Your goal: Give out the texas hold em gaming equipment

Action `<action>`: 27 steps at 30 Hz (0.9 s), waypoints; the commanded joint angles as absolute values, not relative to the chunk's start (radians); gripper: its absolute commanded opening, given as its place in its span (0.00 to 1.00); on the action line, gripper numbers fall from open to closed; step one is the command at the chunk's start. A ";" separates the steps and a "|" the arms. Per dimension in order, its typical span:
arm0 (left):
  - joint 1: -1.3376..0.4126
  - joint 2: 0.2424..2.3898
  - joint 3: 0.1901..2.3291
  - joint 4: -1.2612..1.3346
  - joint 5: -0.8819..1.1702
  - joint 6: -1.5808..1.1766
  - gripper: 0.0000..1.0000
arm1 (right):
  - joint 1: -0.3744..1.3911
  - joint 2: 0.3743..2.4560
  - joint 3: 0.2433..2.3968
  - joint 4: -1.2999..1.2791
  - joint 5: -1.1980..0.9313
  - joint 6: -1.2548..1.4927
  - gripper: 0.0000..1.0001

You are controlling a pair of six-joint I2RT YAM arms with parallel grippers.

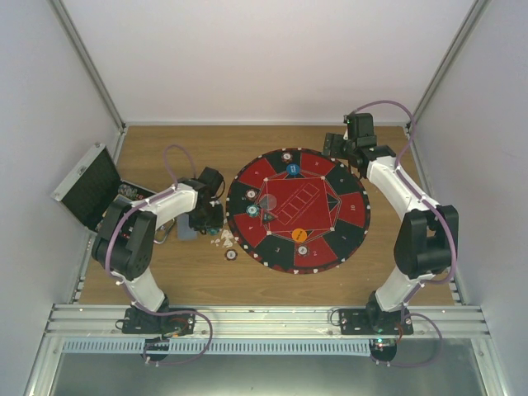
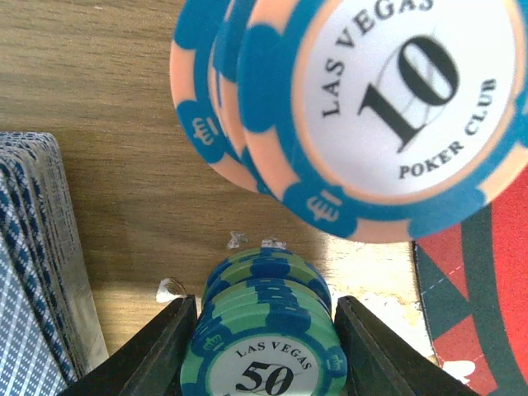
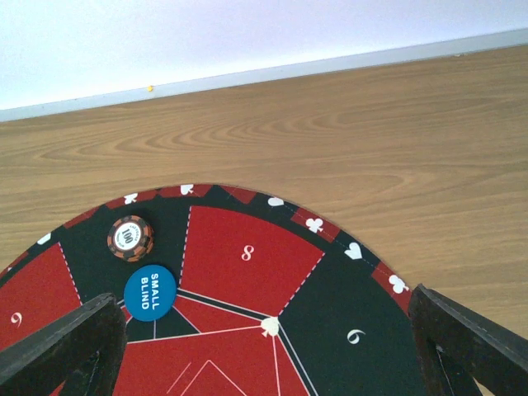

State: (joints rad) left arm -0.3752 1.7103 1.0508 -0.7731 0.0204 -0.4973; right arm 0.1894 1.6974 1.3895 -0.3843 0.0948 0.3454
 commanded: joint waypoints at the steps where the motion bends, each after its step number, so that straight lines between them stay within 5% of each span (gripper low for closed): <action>1: -0.372 1.666 1.081 -0.793 0.009 -0.490 0.44 | 0.180 1.707 1.415 -0.379 0.087 0.336 0.94; 18: -0.442 1.549 1.122 -0.892 0.030 -0.493 0.36 | 0.180 1.694 1.407 -0.380 0.087 0.337 0.94; 27: -0.561 1.828 1.462 -0.871 0.076 -0.420 0.35 | 0.181 1.648 1.372 -0.377 0.102 0.346 0.94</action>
